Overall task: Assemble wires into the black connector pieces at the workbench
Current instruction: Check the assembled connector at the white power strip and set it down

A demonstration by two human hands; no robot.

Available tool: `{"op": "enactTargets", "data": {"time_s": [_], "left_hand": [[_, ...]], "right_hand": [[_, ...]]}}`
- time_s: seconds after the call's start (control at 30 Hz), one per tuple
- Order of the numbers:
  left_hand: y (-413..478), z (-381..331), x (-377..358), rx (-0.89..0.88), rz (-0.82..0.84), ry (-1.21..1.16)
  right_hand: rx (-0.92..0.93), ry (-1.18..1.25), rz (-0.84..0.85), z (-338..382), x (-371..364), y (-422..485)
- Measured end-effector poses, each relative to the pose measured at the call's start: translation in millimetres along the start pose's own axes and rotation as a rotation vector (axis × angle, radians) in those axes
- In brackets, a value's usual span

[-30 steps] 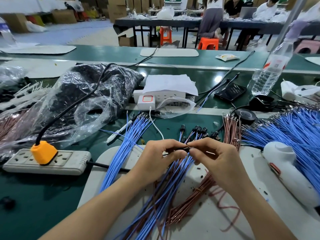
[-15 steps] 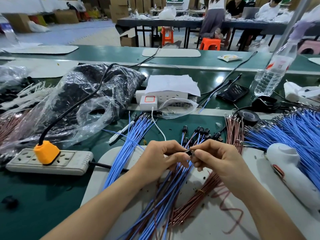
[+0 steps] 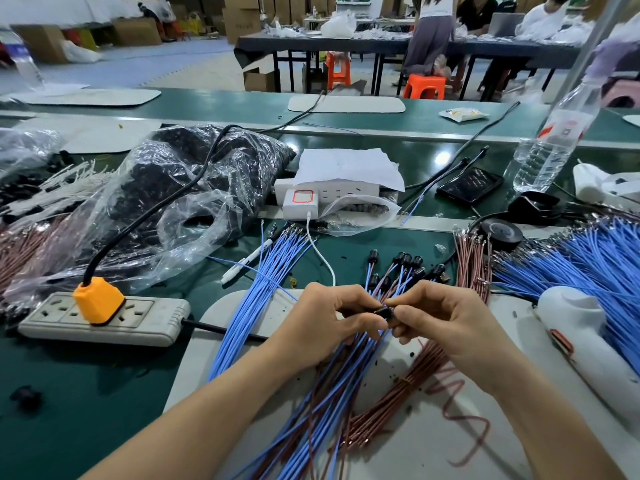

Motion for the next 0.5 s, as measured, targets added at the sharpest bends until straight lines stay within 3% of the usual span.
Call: {"op": "enactTargets", "data": {"time_s": [0.5], "left_hand": [[0.9, -0.4, -2.9, 0.020, 0.072, 0.029]], "right_hand": [[-0.105, 0.062, 0.104, -5.4, 5.5, -2.0]]}}
Point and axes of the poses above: each hand's wrist, its own y-axis towards the middle knuckle, its own x-axis out of the back of the hand, z = x × y, the point moved 4 cm from there along y, towards the middle knuckle, and after that the axes turned 14 degrees about -y, right-handed, at the moved point
